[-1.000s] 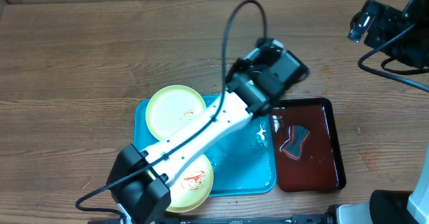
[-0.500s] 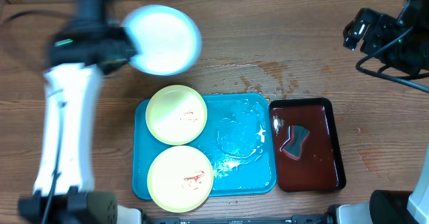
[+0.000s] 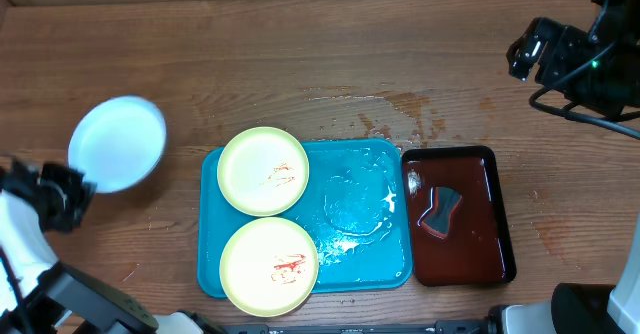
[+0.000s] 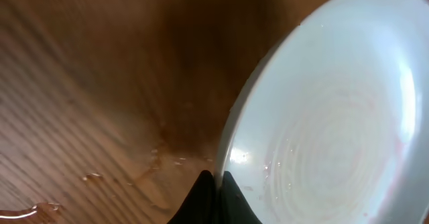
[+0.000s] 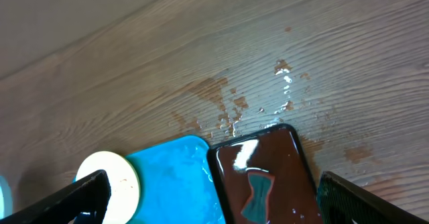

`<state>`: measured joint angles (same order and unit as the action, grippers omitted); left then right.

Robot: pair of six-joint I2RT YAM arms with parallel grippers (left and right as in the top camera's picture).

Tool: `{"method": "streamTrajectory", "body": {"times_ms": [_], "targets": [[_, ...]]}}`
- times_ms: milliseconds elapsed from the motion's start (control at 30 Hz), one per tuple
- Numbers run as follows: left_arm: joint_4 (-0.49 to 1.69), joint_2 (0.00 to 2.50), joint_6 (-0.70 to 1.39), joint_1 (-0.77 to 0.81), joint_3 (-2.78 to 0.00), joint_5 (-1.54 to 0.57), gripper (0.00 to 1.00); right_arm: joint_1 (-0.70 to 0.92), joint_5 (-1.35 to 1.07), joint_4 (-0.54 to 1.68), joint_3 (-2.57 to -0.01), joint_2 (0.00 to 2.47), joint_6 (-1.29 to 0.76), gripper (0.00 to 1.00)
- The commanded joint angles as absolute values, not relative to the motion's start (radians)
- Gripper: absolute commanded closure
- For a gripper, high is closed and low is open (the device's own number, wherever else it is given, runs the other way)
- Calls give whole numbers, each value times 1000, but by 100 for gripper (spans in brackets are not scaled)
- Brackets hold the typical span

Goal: Clean dirty plates on tray and stack at the side
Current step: 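Carry the white plate left and set it on the table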

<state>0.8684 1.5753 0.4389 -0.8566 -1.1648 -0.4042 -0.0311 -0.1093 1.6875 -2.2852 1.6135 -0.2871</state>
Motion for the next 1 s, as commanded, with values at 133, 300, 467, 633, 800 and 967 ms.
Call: {"method": "streamTrajectory", "body": {"times_ms": [133, 300, 467, 633, 800, 967], "targets": [[731, 1582, 499, -900, -1017, -379, 96, -35, -137, 1694, -2305, 1601, -279, 0], [716, 1642, 529, -890, -1011, -258, 96, -35, -138, 1694, -2305, 1601, -279, 0], [700, 1725, 535, -889, -1011, -255, 96, -35, -144, 1694, -2305, 1601, -278, 0], [670, 1752, 539, -868, -1011, -223, 96, -35, -145, 1694, -2305, 1601, -279, 0], [661, 1753, 542, -871, -1012, -198, 73, -35, -174, 1694, -2305, 1601, -256, 0], [665, 1752, 527, -862, -1017, -278, 31, -35, -178, 1694, -2305, 1601, -257, 0]]}}
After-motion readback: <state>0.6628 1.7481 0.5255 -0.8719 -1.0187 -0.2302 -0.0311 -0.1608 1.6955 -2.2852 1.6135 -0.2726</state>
